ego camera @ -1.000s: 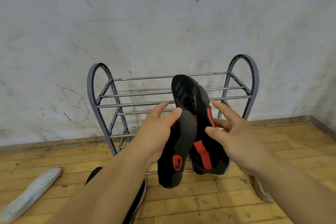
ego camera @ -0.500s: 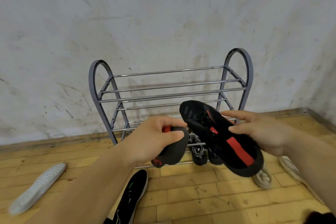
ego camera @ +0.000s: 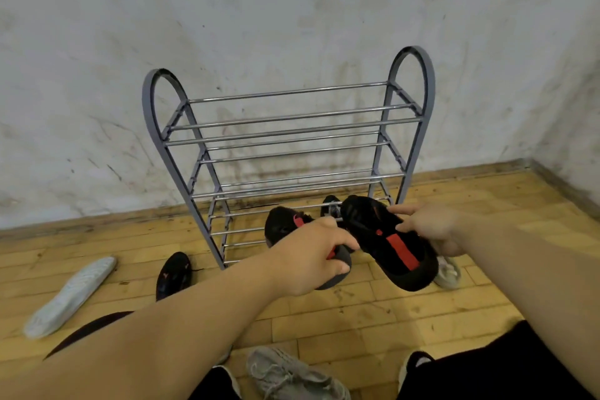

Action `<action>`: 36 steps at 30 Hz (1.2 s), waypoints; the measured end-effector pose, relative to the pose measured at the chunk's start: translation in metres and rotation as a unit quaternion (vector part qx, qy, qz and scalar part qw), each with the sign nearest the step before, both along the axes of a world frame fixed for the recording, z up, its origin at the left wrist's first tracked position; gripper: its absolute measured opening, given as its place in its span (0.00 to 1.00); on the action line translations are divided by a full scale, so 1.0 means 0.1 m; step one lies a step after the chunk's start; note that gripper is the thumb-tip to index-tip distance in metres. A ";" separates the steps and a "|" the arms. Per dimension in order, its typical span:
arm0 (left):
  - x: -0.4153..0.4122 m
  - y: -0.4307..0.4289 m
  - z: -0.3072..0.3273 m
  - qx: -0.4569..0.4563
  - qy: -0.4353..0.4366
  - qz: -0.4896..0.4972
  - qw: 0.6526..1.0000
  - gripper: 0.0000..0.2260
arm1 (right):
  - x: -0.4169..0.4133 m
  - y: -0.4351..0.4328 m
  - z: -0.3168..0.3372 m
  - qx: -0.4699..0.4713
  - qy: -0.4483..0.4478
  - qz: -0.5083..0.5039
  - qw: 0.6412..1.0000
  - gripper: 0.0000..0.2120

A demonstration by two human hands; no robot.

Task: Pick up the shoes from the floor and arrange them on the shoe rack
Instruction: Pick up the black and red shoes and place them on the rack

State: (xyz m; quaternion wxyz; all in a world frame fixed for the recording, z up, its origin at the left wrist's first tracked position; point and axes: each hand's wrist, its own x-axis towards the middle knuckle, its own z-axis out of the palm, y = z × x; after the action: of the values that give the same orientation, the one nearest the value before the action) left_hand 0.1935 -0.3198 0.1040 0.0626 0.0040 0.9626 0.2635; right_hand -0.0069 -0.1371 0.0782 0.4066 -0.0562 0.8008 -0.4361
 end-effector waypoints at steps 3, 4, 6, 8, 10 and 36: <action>-0.17 0.02 -0.26 -0.067 -0.021 -0.036 0.997 0.23 | -0.04 -0.05 -0.29 -0.032 -0.003 -0.038 0.999 0.27; -0.22 0.00 -0.36 -0.090 -0.025 -0.040 0.995 0.23 | -0.06 -0.07 -0.38 -0.040 -0.004 -0.040 0.998 0.28; -0.32 -0.06 -0.58 -0.148 -0.033 -0.054 0.987 0.21 | -0.13 -0.10 -0.51 -0.043 0.001 -0.037 0.998 0.29; -0.41 -0.12 -0.79 -0.192 -0.032 -0.072 0.978 0.16 | -0.22 -0.13 -0.64 -0.043 0.006 -0.038 0.998 0.29; -0.53 -0.20 -0.95 -0.227 -0.019 -0.084 0.970 0.11 | -0.32 -0.20 -0.77 -0.051 0.007 -0.050 0.997 0.29; -1.58 -0.99 -2.24 -0.089 0.064 0.190 0.976 0.32 | -1.26 -1.05 -1.79 -0.033 0.130 -0.062 0.989 0.25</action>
State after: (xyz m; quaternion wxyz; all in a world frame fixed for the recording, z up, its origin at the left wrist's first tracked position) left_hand 0.0352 -0.4186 -0.1196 -0.0499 -0.1681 0.9674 0.1826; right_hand -0.1331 -0.2421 -0.1009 0.2689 -0.0762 0.8343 -0.4752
